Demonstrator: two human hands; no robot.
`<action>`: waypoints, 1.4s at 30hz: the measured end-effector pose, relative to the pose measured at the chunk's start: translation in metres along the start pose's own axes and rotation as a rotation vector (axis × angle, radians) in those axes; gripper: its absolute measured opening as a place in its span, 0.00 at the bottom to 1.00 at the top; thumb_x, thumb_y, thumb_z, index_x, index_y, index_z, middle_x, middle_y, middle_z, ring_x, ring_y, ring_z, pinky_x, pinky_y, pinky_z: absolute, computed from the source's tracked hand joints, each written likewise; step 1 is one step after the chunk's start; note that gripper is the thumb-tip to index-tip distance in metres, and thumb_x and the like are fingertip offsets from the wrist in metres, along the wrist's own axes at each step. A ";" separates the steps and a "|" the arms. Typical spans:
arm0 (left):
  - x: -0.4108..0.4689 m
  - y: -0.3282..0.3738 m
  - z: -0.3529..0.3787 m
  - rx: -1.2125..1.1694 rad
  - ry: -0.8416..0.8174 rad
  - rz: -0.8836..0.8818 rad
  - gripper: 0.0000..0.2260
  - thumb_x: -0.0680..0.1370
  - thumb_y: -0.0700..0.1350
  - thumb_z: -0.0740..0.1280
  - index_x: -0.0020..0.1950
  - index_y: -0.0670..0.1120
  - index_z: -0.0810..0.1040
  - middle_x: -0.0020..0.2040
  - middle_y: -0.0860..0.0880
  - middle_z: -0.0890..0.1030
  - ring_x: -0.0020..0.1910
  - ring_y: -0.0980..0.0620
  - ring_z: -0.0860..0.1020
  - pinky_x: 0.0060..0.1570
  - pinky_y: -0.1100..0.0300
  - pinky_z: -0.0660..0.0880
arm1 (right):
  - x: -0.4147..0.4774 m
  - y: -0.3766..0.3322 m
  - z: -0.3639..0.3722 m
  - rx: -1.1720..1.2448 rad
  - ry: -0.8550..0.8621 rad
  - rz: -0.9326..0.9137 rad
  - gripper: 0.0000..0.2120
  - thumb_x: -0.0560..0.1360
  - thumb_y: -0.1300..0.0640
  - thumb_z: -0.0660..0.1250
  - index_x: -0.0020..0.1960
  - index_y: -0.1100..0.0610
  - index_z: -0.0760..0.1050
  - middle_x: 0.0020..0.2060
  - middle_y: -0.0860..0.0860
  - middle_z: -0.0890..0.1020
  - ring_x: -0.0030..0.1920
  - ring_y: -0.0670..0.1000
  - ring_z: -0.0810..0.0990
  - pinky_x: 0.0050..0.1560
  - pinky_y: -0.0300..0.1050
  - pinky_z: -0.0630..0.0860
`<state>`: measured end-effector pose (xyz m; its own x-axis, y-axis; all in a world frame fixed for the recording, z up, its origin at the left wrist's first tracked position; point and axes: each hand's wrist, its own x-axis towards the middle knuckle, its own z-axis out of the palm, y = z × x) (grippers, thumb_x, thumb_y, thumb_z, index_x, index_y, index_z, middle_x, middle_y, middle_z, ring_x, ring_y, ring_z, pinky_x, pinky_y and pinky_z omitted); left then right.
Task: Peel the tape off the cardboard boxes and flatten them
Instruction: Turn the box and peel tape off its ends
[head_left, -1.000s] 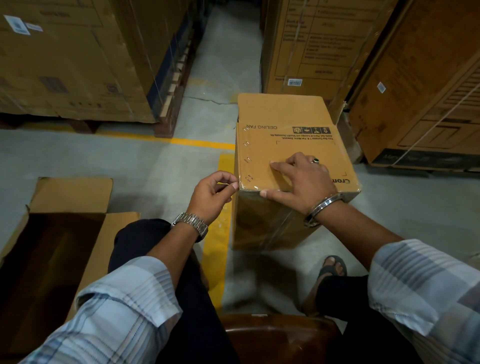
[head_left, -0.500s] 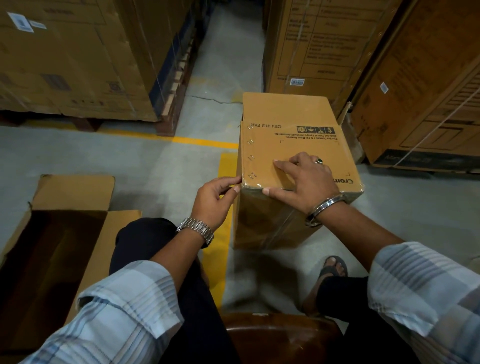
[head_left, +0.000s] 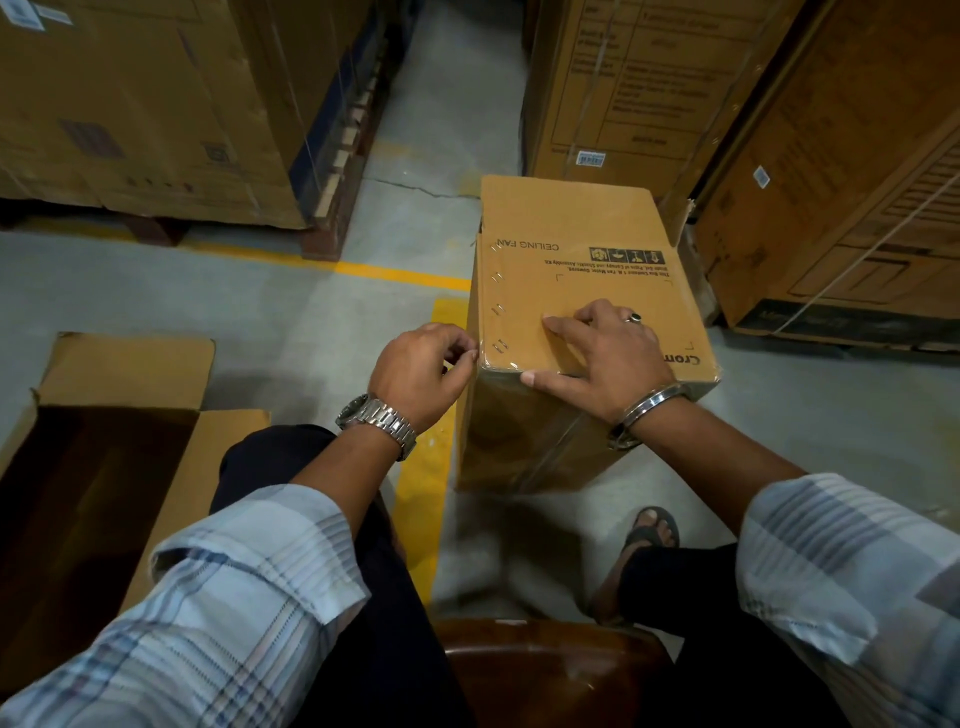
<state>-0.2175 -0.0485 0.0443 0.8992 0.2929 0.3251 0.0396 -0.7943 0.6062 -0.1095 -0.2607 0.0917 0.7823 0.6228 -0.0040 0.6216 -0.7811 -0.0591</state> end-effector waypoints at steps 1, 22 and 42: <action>0.000 0.000 0.000 0.018 -0.010 0.013 0.05 0.76 0.48 0.69 0.47 0.50 0.83 0.44 0.53 0.84 0.41 0.54 0.82 0.41 0.53 0.80 | 0.000 0.000 0.000 0.005 -0.003 -0.001 0.39 0.68 0.22 0.58 0.73 0.41 0.66 0.63 0.51 0.71 0.63 0.56 0.70 0.62 0.57 0.71; -0.019 0.004 -0.011 -0.710 -0.084 -0.334 0.09 0.74 0.37 0.74 0.40 0.36 0.76 0.44 0.41 0.86 0.48 0.48 0.86 0.50 0.47 0.82 | 0.005 0.002 -0.004 0.039 -0.050 0.014 0.40 0.67 0.21 0.59 0.74 0.40 0.66 0.63 0.49 0.71 0.64 0.55 0.70 0.64 0.56 0.70; -0.043 0.040 -0.021 -0.844 -0.085 -0.496 0.02 0.77 0.36 0.72 0.46 0.42 0.84 0.45 0.41 0.86 0.44 0.50 0.84 0.48 0.55 0.83 | 0.007 0.033 -0.026 0.214 -0.159 -0.136 0.27 0.74 0.42 0.72 0.70 0.48 0.75 0.73 0.49 0.73 0.71 0.52 0.71 0.68 0.46 0.67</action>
<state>-0.2636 -0.0810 0.0700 0.8944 0.4249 -0.1396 0.1264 0.0592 0.9902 -0.0822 -0.2830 0.1161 0.6662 0.7331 -0.1369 0.6844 -0.6739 -0.2784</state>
